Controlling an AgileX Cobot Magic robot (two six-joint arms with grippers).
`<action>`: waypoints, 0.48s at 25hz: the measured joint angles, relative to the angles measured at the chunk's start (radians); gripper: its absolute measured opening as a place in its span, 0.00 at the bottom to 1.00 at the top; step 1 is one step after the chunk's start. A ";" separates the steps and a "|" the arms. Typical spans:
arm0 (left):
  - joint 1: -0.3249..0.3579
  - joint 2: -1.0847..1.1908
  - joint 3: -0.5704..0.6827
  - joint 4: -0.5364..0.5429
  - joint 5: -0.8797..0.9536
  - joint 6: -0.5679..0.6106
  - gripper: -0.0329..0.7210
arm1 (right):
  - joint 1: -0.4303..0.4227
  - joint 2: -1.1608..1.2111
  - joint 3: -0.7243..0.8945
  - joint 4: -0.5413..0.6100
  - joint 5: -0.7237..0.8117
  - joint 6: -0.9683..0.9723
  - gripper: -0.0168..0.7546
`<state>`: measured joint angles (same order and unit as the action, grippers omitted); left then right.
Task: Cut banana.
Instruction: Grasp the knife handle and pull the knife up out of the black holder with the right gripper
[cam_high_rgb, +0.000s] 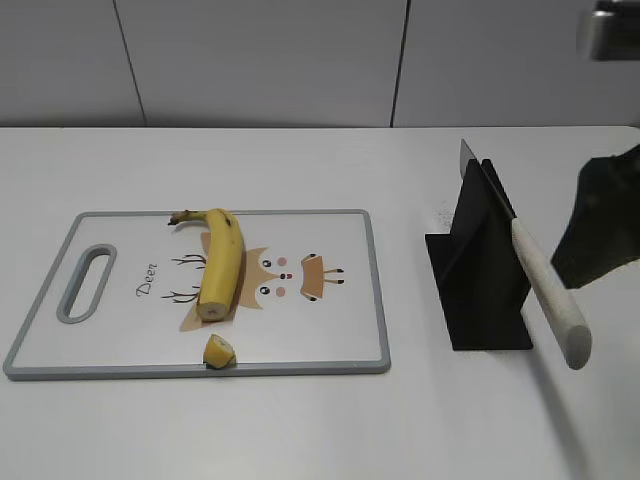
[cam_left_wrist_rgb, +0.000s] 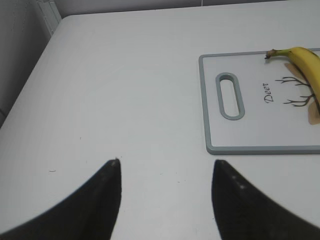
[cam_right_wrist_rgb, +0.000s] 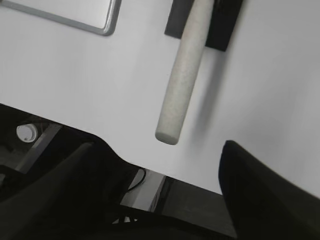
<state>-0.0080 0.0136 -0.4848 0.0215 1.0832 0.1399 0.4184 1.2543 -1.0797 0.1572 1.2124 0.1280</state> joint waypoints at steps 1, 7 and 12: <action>0.000 0.000 0.000 0.000 0.000 0.000 0.78 | 0.000 0.028 0.000 0.012 0.000 0.003 0.78; 0.000 0.000 0.000 0.000 0.000 0.000 0.78 | 0.000 0.158 -0.001 -0.002 -0.020 0.020 0.78; 0.000 0.000 0.000 0.000 0.000 0.000 0.78 | 0.000 0.232 -0.001 -0.010 -0.059 0.078 0.78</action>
<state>-0.0080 0.0136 -0.4848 0.0215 1.0832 0.1399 0.4184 1.4867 -1.0805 0.1477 1.1531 0.2063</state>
